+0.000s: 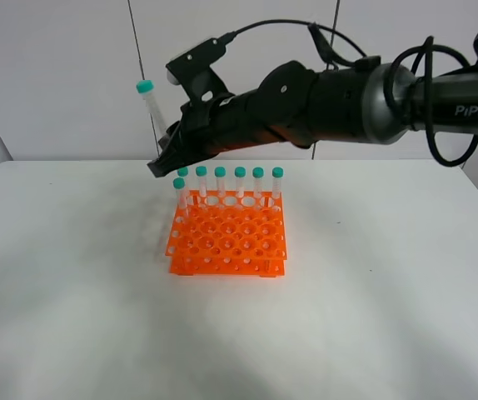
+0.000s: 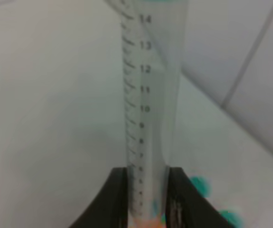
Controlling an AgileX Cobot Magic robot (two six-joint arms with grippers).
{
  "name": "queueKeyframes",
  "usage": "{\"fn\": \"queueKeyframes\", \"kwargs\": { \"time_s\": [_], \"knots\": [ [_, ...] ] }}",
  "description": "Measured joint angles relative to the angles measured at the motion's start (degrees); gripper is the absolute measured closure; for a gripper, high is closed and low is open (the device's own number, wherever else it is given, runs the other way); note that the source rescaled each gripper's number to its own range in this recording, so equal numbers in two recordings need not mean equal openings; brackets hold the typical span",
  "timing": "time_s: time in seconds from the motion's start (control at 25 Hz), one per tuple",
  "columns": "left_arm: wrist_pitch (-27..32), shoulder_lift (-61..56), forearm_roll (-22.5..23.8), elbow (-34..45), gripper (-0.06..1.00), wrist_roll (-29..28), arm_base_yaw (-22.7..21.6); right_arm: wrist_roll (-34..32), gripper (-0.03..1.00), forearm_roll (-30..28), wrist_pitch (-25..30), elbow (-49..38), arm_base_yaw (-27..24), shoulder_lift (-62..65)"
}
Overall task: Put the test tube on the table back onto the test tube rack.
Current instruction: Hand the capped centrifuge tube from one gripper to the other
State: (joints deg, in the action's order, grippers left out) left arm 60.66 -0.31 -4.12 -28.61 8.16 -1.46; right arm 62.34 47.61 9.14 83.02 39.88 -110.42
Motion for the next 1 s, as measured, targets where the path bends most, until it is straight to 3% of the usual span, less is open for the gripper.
{"fn": "queueKeyframes", "kwargs": {
  "time_s": [0.08,0.2,0.4,0.52,0.76,1.0],
  "knots": [
    [0.0,0.0,0.0,0.0,-0.06,0.0,0.0,5.5,0.96,4.7,-0.2,-0.7,1.3,0.0],
    [0.0,0.0,0.0,0.0,-0.06,0.0,0.0,10.7,0.96,6.6,-2.2,-0.8,3.3,0.0],
    [0.0,0.0,0.0,0.0,-0.06,0.0,0.0,12.0,0.96,2.4,-7.6,-1.8,6.5,0.1],
    [0.0,0.0,0.0,0.0,-0.06,0.0,0.0,10.4,0.96,0.0,-10.6,-4.9,7.8,0.1],
    [0.0,0.0,0.0,0.0,-0.06,0.0,0.0,4.0,0.96,-0.5,-11.5,-10.6,7.9,0.1],
    [0.0,0.0,0.0,0.0,-0.06,0.0,0.0,-6.5,0.96,-0.7,-6.5,-10.6,8.0,0.2]
  ]
}}
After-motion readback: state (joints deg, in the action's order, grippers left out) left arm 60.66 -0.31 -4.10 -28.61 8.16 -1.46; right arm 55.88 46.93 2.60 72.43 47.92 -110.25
